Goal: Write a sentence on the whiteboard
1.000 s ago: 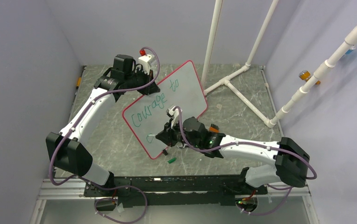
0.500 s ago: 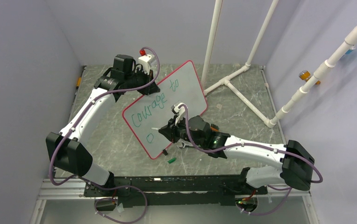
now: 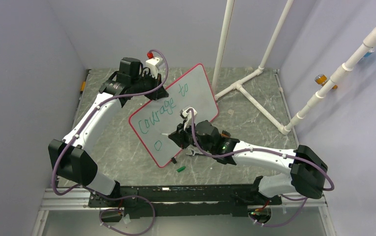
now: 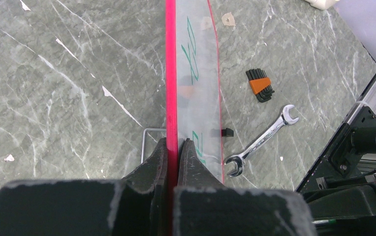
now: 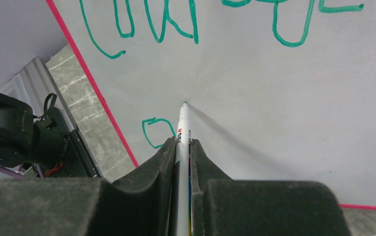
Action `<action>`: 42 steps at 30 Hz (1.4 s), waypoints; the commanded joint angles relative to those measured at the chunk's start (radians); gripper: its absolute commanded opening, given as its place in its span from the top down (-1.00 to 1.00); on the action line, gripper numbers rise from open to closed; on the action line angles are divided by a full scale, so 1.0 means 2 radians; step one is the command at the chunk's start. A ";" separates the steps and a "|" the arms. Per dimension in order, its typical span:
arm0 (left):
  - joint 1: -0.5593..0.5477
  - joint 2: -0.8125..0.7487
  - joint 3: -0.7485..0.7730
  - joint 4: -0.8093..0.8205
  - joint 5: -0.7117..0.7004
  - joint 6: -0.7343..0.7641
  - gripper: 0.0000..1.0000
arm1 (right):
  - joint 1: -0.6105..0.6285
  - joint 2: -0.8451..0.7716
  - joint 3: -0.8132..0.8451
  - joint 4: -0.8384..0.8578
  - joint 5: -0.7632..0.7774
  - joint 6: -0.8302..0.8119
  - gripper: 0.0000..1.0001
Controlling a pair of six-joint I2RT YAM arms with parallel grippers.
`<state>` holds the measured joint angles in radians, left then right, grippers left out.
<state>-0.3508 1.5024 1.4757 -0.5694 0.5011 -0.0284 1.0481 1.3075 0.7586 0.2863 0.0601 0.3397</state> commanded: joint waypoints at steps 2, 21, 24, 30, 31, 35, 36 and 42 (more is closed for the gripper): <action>0.000 0.003 -0.013 -0.023 -0.076 0.065 1.00 | -0.004 0.007 0.006 0.027 0.001 -0.003 1.00; -0.001 0.002 -0.012 -0.024 -0.077 0.065 1.00 | -0.006 -0.008 -0.065 0.043 -0.002 0.030 1.00; -0.001 0.002 -0.013 -0.024 -0.077 0.065 1.00 | -0.006 -0.010 -0.072 0.045 -0.003 0.033 1.00; -0.001 0.002 -0.013 -0.024 -0.078 0.065 1.00 | -0.005 -0.012 -0.071 0.043 0.001 0.034 1.00; -0.001 0.002 -0.012 -0.024 -0.078 0.066 1.00 | -0.006 -0.014 -0.069 0.042 0.004 0.033 1.00; -0.002 0.002 -0.013 -0.024 -0.078 0.066 1.00 | -0.006 -0.019 -0.057 0.030 0.015 0.026 1.00; -0.002 0.003 -0.013 -0.024 -0.077 0.066 1.00 | -0.006 -0.021 -0.053 0.028 0.016 0.025 1.00; -0.002 0.003 -0.012 -0.025 -0.076 0.066 1.00 | -0.006 -0.022 -0.031 0.020 0.021 0.014 1.00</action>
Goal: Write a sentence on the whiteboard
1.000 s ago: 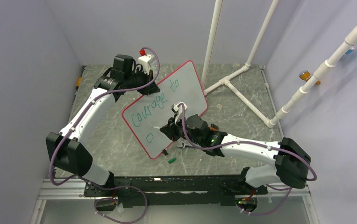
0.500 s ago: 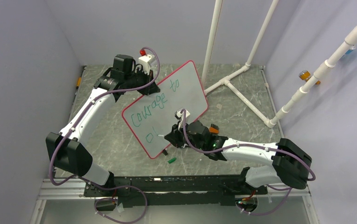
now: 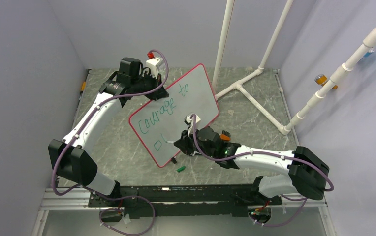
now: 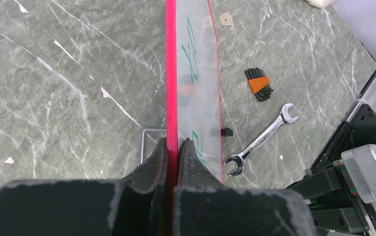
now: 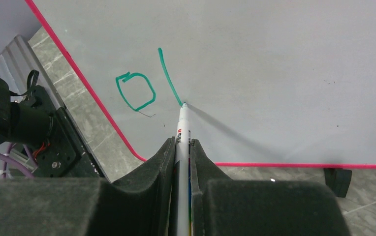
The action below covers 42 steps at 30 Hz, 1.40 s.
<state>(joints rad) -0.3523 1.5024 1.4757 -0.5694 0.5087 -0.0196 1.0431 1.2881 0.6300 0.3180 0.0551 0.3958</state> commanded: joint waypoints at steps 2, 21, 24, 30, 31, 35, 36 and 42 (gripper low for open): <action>-0.002 0.004 -0.012 -0.025 -0.080 0.061 1.00 | -0.003 -0.010 0.040 0.002 0.025 -0.018 1.00; -0.003 0.000 -0.012 -0.026 -0.084 0.063 1.00 | -0.009 0.001 0.089 -0.022 0.039 -0.041 1.00; -0.003 0.000 -0.013 -0.025 -0.085 0.063 1.00 | -0.009 -0.012 0.085 -0.027 0.037 -0.041 1.00; -0.003 -0.001 -0.012 -0.026 -0.085 0.063 1.00 | -0.008 -0.063 0.052 -0.019 0.036 -0.032 1.00; -0.003 -0.001 -0.012 -0.026 -0.085 0.063 1.00 | -0.009 -0.067 0.050 -0.020 0.035 -0.031 1.00; -0.003 -0.002 -0.013 -0.026 -0.085 0.063 1.00 | -0.008 -0.073 0.027 -0.020 0.035 -0.022 1.00; -0.003 -0.003 -0.013 -0.025 -0.084 0.063 1.00 | -0.008 -0.073 0.021 -0.018 0.036 -0.019 1.00; -0.003 -0.003 -0.012 -0.025 -0.081 0.062 1.00 | -0.008 -0.067 -0.001 -0.003 0.030 -0.006 1.00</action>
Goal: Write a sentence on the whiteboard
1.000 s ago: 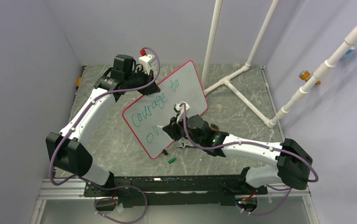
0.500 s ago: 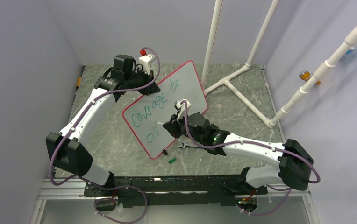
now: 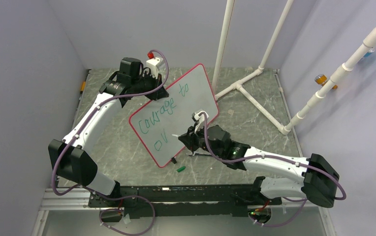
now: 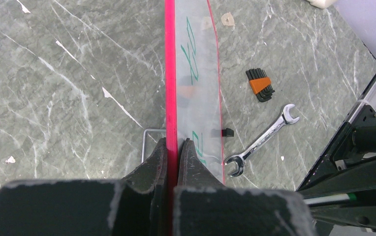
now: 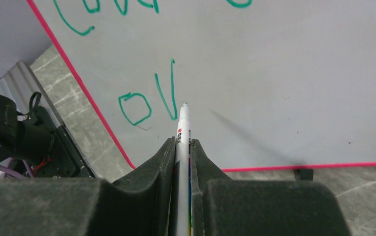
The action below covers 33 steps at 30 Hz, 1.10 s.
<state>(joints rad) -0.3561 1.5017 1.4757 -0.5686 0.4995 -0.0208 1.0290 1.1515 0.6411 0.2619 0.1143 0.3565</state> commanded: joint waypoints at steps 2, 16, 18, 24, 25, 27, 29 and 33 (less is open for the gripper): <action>-0.001 -0.002 -0.012 -0.026 -0.076 0.063 1.00 | -0.002 0.008 -0.006 0.028 -0.001 0.014 1.00; -0.004 0.001 -0.012 -0.027 -0.078 0.064 1.00 | -0.003 0.048 0.008 0.041 -0.006 0.010 1.00; -0.004 0.002 -0.011 -0.028 -0.079 0.063 1.00 | -0.002 0.052 0.009 0.044 -0.006 0.009 1.00; -0.004 0.002 -0.011 -0.028 -0.080 0.064 1.00 | -0.005 0.060 0.007 0.050 -0.007 0.010 1.00; -0.004 0.002 -0.012 -0.028 -0.080 0.064 1.00 | -0.006 0.061 0.006 0.051 -0.007 0.010 1.00; -0.004 0.002 -0.011 -0.028 -0.080 0.064 1.00 | -0.007 0.063 0.004 0.053 -0.007 0.011 1.00; -0.004 0.002 -0.012 -0.028 -0.080 0.064 1.00 | -0.009 0.065 0.003 0.055 -0.008 0.011 1.00; -0.004 0.003 -0.012 -0.029 -0.081 0.065 1.00 | -0.013 0.067 0.002 0.057 -0.008 0.012 1.00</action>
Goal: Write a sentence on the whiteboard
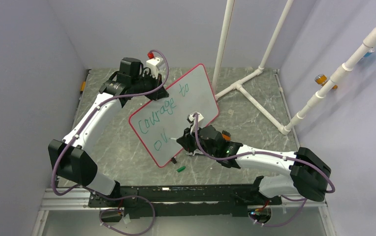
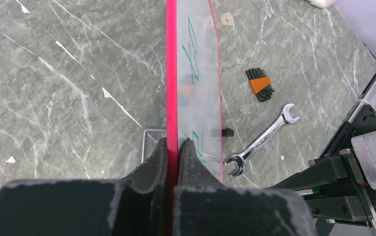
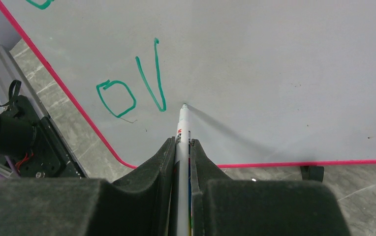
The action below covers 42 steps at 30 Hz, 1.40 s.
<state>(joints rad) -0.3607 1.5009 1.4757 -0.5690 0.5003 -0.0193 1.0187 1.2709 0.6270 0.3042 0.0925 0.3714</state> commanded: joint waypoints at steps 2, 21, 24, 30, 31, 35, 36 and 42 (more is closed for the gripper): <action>-0.002 0.004 -0.012 -0.028 -0.082 0.064 1.00 | -0.009 0.006 0.008 0.034 0.005 0.005 1.00; -0.003 0.005 -0.011 -0.029 -0.083 0.064 1.00 | -0.022 -0.009 0.035 0.000 0.026 -0.005 1.00; -0.003 0.004 -0.011 -0.029 -0.083 0.064 1.00 | -0.023 -0.012 0.041 -0.003 0.024 -0.005 1.00; -0.003 0.005 -0.010 -0.030 -0.083 0.064 1.00 | -0.022 -0.012 0.045 -0.002 0.007 -0.009 1.00; -0.003 0.004 -0.011 -0.030 -0.083 0.064 1.00 | -0.021 -0.011 0.045 0.000 0.002 -0.009 1.00; -0.003 0.003 -0.011 -0.029 -0.084 0.065 1.00 | -0.021 -0.004 0.044 0.004 -0.014 -0.008 1.00; -0.003 0.003 -0.012 -0.030 -0.084 0.065 1.00 | -0.021 -0.002 0.044 0.005 -0.016 -0.007 1.00; -0.003 0.003 -0.011 -0.030 -0.083 0.065 1.00 | -0.020 0.004 0.039 0.010 -0.036 -0.005 1.00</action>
<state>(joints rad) -0.3618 1.5009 1.4757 -0.5671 0.4984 -0.0196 0.9802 1.2652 0.6758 0.2714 0.0620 0.3664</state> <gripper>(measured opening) 0.049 0.150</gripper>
